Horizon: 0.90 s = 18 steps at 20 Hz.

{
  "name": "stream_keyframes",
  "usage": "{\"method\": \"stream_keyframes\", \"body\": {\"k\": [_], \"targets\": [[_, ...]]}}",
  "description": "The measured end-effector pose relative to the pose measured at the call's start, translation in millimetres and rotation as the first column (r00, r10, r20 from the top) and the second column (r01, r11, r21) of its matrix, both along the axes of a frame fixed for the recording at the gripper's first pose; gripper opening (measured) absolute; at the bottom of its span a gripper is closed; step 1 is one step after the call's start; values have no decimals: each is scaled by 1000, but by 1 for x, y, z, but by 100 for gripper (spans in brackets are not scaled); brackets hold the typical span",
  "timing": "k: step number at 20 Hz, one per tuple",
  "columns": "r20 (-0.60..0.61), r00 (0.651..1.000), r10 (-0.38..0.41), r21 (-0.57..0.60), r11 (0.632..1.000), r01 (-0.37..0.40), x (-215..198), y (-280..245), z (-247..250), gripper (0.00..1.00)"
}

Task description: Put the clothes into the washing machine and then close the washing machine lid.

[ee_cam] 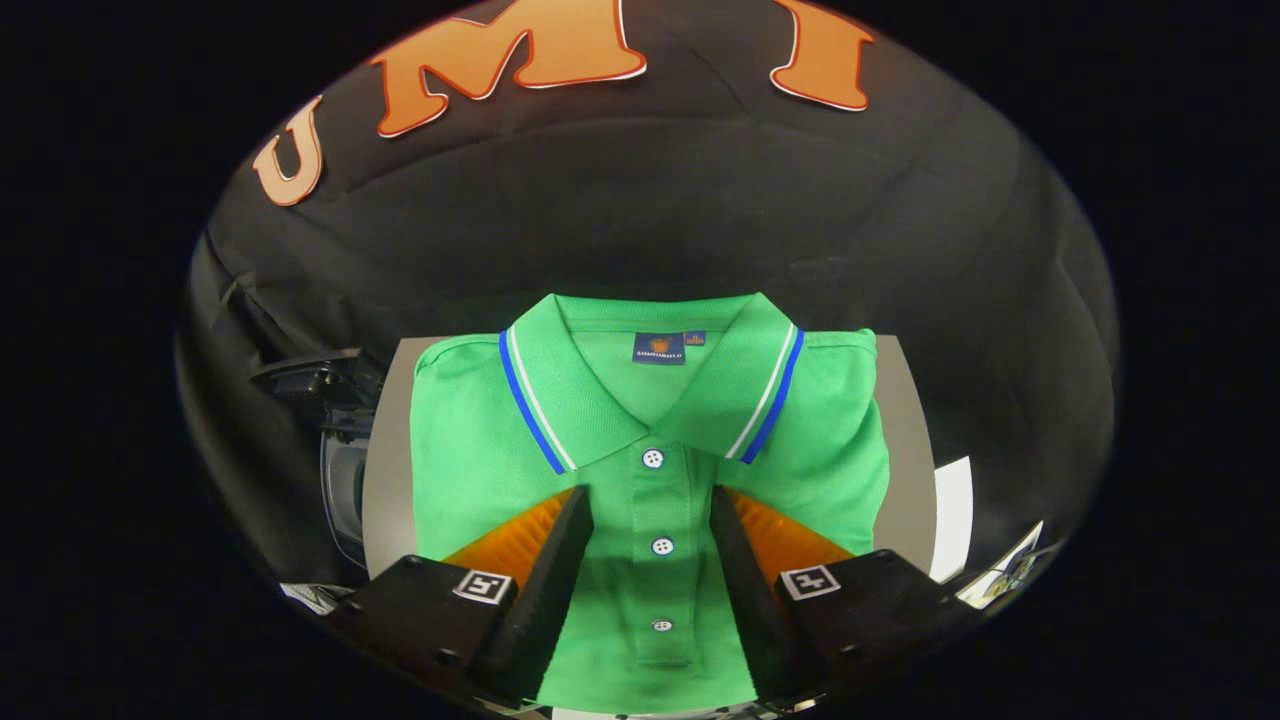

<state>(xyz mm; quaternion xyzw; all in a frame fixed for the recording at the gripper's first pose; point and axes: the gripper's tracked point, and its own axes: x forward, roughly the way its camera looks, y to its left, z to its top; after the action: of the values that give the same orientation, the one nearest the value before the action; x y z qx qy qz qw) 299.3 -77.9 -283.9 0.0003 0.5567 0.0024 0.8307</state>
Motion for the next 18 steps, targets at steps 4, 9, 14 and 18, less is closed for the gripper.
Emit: {"method": "stream_keyframes", "body": {"k": [4,9,14,18], "targets": [[-12,1000,1,-17,1000,-1,3,-1,10,42],[-17,999,-34,11,999,34,3,11,8,27],[78,996,-47,22,999,46,6,10,9,9],[187,979,-82,84,994,67,10,10,21,9]]}}
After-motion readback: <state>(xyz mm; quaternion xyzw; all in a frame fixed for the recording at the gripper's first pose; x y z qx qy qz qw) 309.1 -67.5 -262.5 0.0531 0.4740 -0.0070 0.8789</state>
